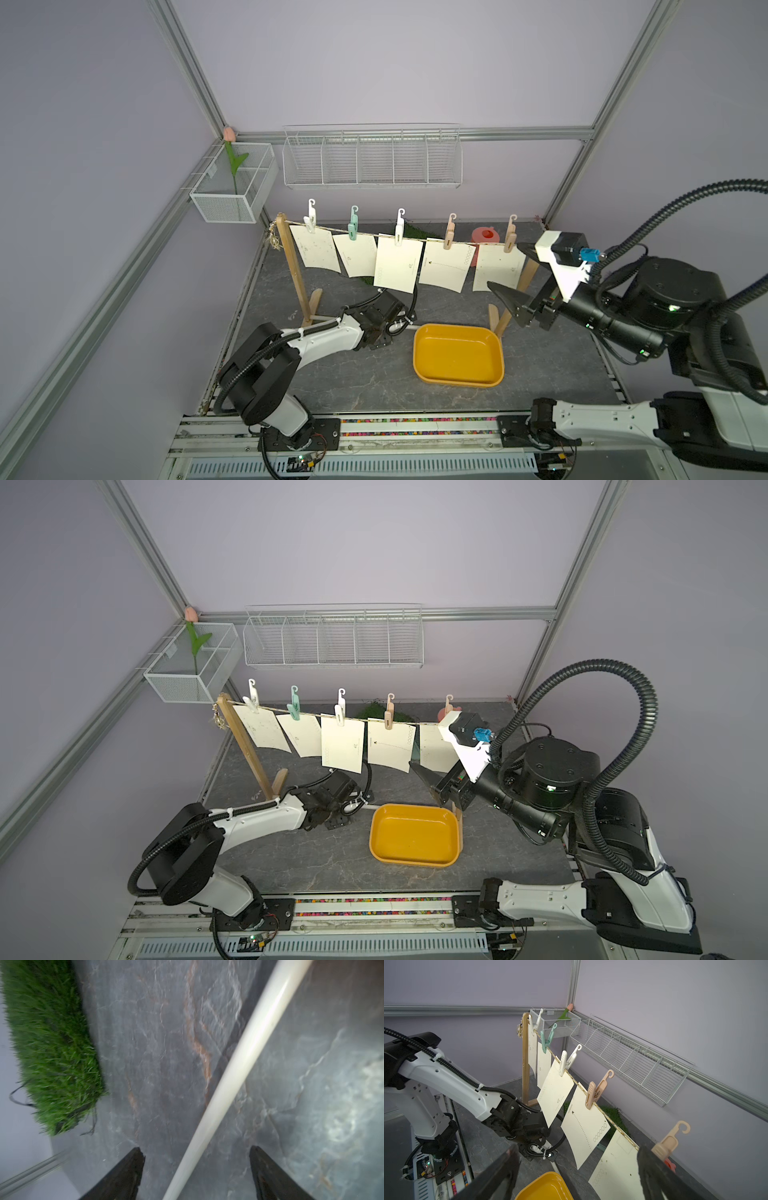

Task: Remove the postcards from the strings
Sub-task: Pinch the postcard on the clothesline.

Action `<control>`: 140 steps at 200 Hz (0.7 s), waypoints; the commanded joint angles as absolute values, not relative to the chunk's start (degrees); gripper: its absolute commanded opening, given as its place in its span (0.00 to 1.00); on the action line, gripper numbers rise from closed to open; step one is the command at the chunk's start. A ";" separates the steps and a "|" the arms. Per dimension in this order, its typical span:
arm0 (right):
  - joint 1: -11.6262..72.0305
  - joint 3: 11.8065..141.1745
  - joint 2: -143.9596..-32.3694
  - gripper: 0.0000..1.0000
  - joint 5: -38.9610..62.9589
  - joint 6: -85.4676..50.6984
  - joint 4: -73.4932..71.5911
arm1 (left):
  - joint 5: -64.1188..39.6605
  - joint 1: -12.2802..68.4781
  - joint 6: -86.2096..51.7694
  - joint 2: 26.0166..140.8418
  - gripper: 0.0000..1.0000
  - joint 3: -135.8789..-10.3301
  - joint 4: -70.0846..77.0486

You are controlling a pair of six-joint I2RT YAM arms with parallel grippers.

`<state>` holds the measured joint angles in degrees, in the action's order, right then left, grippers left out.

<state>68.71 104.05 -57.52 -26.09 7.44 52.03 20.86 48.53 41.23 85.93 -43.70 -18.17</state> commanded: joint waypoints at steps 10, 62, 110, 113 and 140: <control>68.13 103.13 -57.13 0.89 -26.17 8.50 49.44 | 27.52 51.37 51.89 77.42 0.83 -37.62 -7.04; 67.36 103.67 -56.89 0.89 -29.75 8.53 49.10 | 32.10 64.89 53.58 66.25 0.85 -35.78 -12.01; 56.55 114.42 -66.75 0.89 -11.19 3.93 60.95 | 27.37 79.76 45.28 59.10 0.88 -47.48 -22.40; 55.74 115.07 -67.34 0.89 -9.50 3.48 61.30 | 27.00 80.63 44.93 59.39 0.88 -48.34 -22.82; 51.73 119.75 -70.88 0.89 -1.59 1.60 62.49 | 24.21 85.92 43.61 63.01 0.87 -53.62 -20.85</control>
